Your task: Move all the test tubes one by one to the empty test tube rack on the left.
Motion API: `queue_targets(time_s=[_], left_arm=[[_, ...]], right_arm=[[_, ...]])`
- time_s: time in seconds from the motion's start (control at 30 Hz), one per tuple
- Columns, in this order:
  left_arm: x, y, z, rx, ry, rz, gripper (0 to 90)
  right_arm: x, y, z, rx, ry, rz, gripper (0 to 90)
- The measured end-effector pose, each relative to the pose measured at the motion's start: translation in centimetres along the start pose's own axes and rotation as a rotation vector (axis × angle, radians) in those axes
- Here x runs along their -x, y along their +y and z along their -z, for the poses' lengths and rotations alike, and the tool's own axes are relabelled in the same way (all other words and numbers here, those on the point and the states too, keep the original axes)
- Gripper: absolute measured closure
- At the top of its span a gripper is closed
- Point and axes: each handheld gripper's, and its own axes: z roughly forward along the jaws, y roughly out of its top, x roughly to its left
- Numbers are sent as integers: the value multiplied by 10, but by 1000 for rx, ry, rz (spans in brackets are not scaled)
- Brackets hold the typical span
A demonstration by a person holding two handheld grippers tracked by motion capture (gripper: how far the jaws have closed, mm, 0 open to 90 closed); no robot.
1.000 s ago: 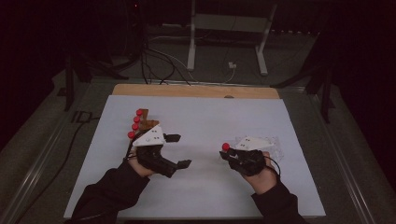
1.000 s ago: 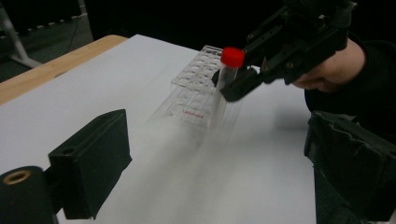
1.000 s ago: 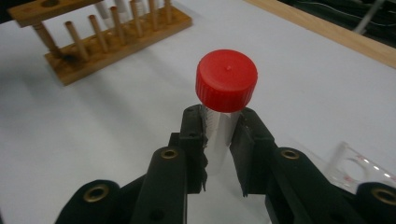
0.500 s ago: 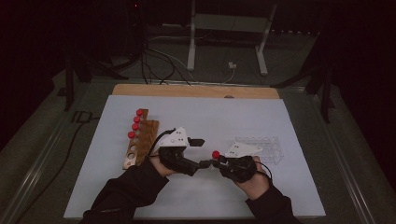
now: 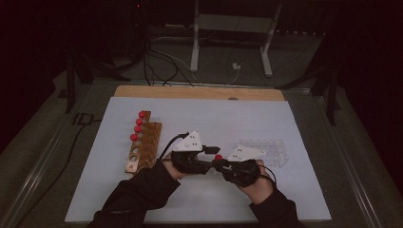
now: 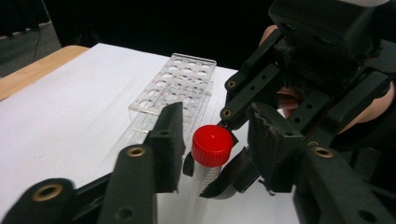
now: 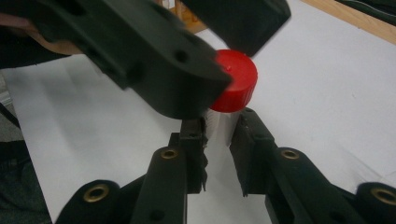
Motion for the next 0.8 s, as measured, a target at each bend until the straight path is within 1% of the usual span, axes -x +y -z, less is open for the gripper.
queue_targets(time_s=[0.17,0.2,0.33,0.4,0.53,0.63,0.73,0.8], left_arm=[[-1,-1,-3,-5,1,-5,621],[-1,-1,-3,-9,8,-8,625],[-1,-3,-5,-11,3,-11,696],[-1,-2,-6,-17,9,-14,706],[-1,-2,-6,-14,10,-25,715],[-3,0,-3,-13,4,-18,719],[-5,3,3,-7,21,-20,720],[-7,5,8,3,29,-15,720]], right_arm=[[0,0,1,6,-4,3,751],[0,0,1,7,-4,2,751],[0,1,3,7,-4,2,751],[1,0,2,7,-5,1,751],[1,0,3,10,-9,-3,751],[1,0,3,23,-6,-4,738],[4,0,6,47,-7,-30,609],[6,0,8,64,-12,-44,474]])
